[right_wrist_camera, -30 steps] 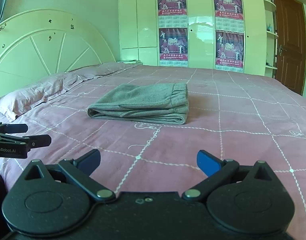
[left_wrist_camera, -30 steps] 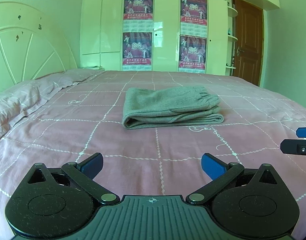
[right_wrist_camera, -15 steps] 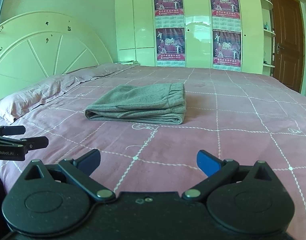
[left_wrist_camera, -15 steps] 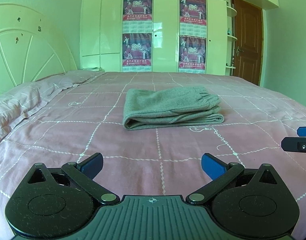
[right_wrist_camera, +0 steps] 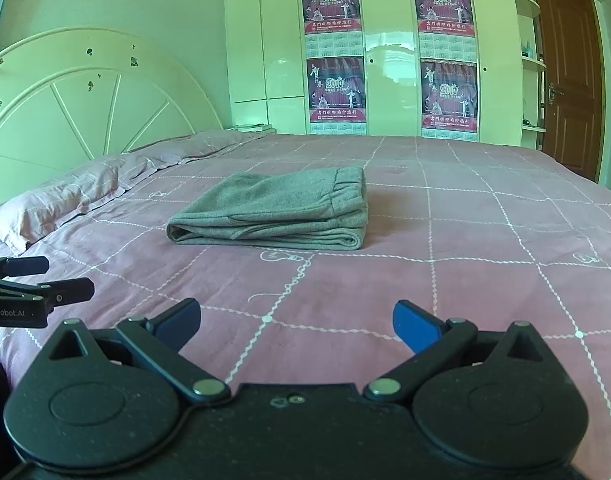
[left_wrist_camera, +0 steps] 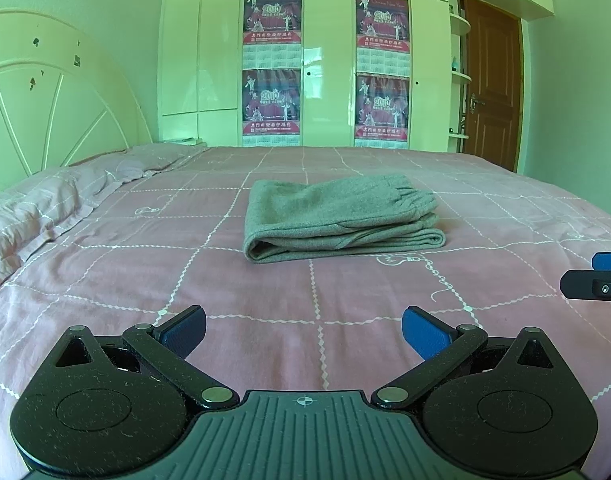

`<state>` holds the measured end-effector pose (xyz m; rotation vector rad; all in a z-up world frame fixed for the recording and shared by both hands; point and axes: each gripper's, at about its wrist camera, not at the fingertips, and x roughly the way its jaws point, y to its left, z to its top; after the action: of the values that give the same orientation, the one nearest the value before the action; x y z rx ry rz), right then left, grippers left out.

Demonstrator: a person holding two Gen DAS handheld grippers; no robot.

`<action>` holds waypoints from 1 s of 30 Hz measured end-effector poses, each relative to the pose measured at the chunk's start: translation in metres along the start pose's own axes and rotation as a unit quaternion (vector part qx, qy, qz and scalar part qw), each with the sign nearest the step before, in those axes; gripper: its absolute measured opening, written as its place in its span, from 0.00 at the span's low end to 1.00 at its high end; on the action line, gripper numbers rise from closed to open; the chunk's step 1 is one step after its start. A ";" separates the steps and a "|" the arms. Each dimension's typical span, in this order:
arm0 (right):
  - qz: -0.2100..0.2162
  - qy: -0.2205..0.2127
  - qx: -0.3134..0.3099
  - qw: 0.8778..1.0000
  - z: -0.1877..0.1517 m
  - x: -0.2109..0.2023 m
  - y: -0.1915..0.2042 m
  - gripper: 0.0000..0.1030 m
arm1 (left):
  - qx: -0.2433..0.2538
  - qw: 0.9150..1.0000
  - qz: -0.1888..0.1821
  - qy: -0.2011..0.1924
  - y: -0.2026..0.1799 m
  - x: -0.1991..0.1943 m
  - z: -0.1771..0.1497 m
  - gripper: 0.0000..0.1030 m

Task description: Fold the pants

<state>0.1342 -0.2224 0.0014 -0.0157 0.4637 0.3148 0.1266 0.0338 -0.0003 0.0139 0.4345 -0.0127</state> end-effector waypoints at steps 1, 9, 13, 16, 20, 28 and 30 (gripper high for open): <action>-0.001 0.000 0.001 1.000 0.000 0.000 0.000 0.94 | 0.001 1.000 0.001 0.000 0.000 0.000 0.000 1.00; -0.001 0.000 0.004 1.000 0.000 -0.001 0.000 0.94 | 0.004 1.000 -0.001 0.000 -0.001 0.001 0.000 1.00; -0.001 -0.001 0.004 1.000 0.000 -0.001 -0.001 0.94 | 0.005 1.000 -0.001 -0.001 -0.001 0.001 0.000 1.00; -0.001 -0.001 0.004 1.000 0.000 -0.001 -0.001 0.94 | 0.006 1.000 0.000 0.000 -0.001 0.002 0.000 1.00; -0.001 0.000 0.004 1.000 0.000 -0.001 -0.001 0.94 | 0.006 1.000 -0.001 0.000 -0.002 0.002 0.000 1.00; -0.001 -0.001 0.004 1.000 0.000 0.000 -0.001 0.94 | 0.006 1.000 -0.001 0.000 -0.002 0.002 -0.001 1.00; -0.001 -0.001 0.004 1.000 0.000 0.000 -0.001 0.94 | 0.006 1.000 -0.001 -0.001 -0.002 0.002 -0.001 1.00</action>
<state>0.1341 -0.2237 0.0013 -0.0087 0.4626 0.3119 0.1280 0.0320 -0.0018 0.0259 0.4322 -0.0171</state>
